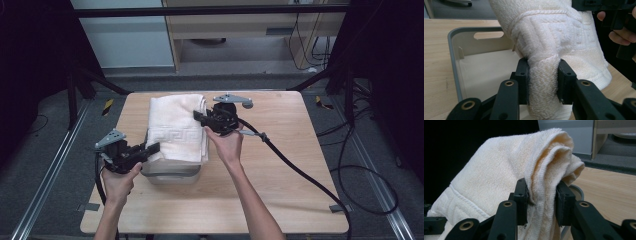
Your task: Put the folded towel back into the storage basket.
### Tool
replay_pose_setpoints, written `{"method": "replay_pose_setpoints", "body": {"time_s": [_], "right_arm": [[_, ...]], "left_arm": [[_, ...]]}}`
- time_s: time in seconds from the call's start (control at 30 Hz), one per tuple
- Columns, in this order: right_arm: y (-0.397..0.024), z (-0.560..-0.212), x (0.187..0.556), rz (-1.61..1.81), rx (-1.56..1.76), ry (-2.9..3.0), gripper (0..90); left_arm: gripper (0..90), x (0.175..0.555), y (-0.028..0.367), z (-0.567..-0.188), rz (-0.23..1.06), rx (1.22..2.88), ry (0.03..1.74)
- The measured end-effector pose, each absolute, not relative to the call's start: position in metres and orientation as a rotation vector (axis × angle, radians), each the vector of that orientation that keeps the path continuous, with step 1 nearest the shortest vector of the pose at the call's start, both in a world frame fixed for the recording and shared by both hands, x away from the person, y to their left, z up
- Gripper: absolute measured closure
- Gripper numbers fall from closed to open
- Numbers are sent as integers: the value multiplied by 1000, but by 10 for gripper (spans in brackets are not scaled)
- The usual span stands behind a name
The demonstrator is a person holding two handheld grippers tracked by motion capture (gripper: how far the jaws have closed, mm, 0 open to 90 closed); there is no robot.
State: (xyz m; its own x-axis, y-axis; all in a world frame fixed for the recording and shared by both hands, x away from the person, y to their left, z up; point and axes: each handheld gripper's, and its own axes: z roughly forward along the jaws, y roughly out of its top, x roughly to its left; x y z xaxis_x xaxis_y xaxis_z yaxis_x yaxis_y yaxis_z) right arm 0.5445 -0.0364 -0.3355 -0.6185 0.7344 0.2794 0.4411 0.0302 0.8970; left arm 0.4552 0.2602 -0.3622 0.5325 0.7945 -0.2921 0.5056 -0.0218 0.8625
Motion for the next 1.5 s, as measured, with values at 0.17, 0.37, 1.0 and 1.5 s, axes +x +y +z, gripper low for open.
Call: {"method": "replay_pose_setpoints", "body": {"time_s": [0.17, 0.37, 1.0, 1.5], "right_arm": [[-30, -339, 547, 1620, 1216, 2056, 677], [-23, -341, 550, 1614, 1218, 2066, 677], [-7, -368, 562, 1570, 1266, 2105, 677], [4, -391, 567, 1483, 1286, 2130, 675]], "left_arm": [[668, 457, 266, -364, 328, 1683, 1122], [668, 459, 271, -366, 322, 1685, 1137], [668, 470, 281, -385, 310, 1729, 1209], [668, 477, 279, -403, 309, 1780, 1266]]}}
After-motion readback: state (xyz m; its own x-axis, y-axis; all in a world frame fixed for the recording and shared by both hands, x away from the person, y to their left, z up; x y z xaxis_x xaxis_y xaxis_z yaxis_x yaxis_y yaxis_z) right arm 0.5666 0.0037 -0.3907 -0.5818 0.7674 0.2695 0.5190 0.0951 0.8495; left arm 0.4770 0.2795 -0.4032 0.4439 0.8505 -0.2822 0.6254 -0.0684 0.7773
